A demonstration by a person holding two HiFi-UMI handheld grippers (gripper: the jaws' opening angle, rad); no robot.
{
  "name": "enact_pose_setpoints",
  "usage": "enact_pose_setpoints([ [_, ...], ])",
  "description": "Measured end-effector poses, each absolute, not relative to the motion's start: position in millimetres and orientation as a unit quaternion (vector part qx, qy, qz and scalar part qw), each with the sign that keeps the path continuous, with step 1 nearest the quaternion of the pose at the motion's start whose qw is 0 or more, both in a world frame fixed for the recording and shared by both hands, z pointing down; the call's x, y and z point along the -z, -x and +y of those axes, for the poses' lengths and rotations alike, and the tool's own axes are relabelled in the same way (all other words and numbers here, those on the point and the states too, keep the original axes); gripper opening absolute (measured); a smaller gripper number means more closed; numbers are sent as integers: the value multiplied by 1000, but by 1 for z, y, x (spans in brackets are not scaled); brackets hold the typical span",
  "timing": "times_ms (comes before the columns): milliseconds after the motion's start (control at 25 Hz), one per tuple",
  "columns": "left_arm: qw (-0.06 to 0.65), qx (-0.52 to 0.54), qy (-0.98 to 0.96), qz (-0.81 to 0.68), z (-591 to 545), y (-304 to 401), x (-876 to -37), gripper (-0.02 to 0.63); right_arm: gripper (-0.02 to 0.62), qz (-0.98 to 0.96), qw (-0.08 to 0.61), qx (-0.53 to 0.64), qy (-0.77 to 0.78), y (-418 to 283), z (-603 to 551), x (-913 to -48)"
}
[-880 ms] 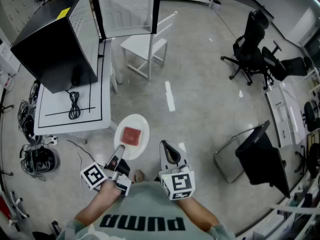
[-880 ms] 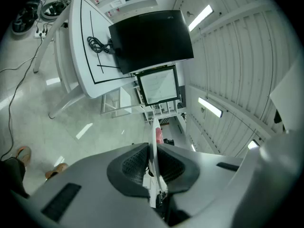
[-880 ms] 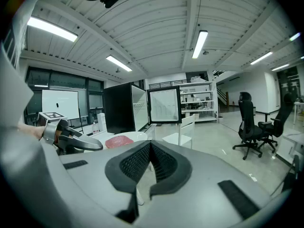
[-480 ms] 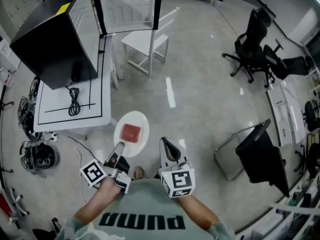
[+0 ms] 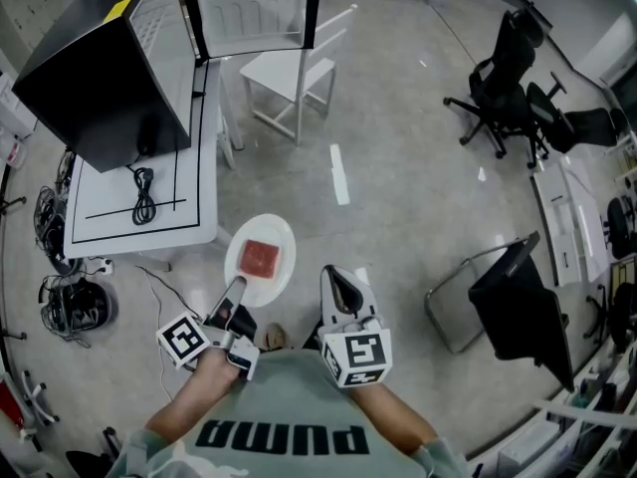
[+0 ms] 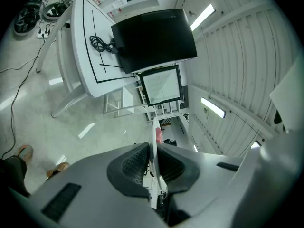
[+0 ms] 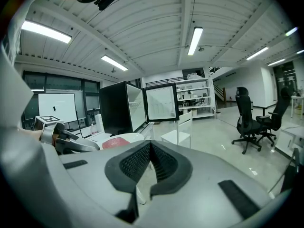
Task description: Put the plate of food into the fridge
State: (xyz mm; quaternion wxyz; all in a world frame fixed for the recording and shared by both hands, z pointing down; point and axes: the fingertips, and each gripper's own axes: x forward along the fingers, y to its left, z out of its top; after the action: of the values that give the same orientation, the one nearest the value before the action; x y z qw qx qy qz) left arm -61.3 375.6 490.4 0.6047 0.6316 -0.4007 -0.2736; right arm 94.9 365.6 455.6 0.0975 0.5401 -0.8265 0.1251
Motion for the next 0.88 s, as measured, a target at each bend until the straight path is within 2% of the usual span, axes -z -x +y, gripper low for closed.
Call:
enact_pose_setpoints([
  [880,592,275,-630,-421,299,1,-472,37,5,-836,90,-121,-527,-163,287,-437],
])
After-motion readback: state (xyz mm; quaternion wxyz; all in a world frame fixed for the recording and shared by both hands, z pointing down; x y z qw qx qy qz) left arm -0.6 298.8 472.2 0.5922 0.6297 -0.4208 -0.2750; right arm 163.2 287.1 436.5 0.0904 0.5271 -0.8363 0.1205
